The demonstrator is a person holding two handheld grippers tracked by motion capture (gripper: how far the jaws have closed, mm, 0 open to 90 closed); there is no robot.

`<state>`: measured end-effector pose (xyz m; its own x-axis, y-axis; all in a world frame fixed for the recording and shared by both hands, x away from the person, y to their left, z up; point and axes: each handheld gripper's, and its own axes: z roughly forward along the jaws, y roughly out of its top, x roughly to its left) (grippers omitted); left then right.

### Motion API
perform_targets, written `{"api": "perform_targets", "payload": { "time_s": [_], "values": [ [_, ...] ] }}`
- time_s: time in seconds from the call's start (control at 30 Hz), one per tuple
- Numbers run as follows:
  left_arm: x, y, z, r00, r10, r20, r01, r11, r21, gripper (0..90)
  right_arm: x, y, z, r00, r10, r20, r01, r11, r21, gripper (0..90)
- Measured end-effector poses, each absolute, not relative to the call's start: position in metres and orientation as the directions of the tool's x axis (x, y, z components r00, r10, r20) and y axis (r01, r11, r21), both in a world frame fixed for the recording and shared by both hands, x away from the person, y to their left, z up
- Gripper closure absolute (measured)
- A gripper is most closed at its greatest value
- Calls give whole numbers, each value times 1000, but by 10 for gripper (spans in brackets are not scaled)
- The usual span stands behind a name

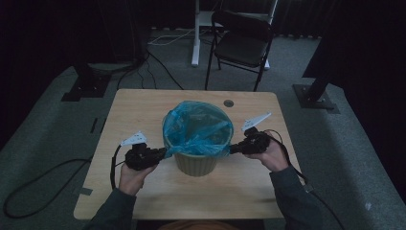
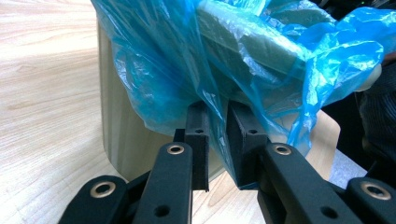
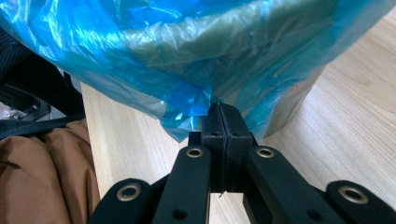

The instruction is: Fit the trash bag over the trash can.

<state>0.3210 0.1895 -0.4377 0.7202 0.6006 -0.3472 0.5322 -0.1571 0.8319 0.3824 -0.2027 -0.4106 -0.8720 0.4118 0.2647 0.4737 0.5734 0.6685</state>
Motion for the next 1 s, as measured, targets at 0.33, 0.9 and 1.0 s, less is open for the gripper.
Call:
{"api": "perform_targets", "payload": {
  "time_s": [0.33,0.9,1.0],
  "values": [
    [319,184,-444,724,601,-339,539,-187,821,776,380,-195,-412,-882,390,264,460,594,660,899],
    [327,181,-458,692,643,-328,584,-232,778,824,375,-196,-412,-893,356,275,443,596,670,819],
    [328,180,-460,686,651,-326,592,-239,770,837,375,-196,-412,-893,356,276,444,595,670,820]
  ]
}}
